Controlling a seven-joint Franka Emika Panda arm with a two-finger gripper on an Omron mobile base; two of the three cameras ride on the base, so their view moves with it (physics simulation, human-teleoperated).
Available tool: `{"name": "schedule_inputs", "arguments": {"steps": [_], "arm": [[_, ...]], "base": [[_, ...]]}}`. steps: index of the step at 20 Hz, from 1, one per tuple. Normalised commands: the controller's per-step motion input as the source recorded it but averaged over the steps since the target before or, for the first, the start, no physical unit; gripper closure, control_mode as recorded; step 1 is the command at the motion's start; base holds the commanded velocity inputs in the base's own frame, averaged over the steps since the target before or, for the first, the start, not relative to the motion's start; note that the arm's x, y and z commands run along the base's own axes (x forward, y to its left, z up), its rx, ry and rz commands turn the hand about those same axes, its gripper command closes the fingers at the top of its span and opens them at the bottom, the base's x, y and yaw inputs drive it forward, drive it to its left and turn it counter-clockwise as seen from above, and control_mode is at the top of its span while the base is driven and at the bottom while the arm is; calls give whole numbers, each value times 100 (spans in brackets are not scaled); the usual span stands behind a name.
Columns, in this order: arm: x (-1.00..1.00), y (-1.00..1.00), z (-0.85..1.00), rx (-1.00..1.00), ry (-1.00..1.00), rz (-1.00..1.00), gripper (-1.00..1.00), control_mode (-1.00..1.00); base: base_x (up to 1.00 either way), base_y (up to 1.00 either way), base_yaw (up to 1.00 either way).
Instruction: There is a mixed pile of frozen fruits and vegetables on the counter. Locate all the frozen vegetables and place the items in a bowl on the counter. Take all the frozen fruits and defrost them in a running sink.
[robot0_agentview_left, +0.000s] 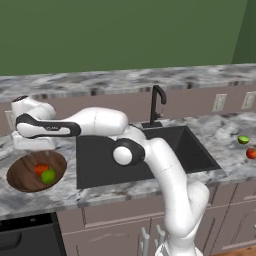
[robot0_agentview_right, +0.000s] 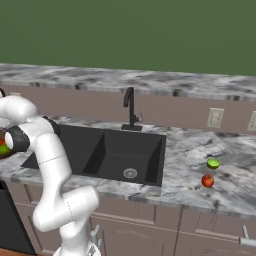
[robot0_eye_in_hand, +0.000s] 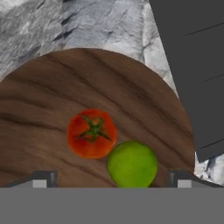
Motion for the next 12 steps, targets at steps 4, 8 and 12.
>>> {"name": "schedule_inputs", "arguments": {"steps": [4,8,12], "arm": [[-7,-62,10,0,-8,14,-100,-100],[-19,-77,8,2,-5,14,-100,-100],[-32,-85,14,5,-7,14,-100,-100]], "base": [[0,0,0],[0,0,0],[0,0,0]]}}
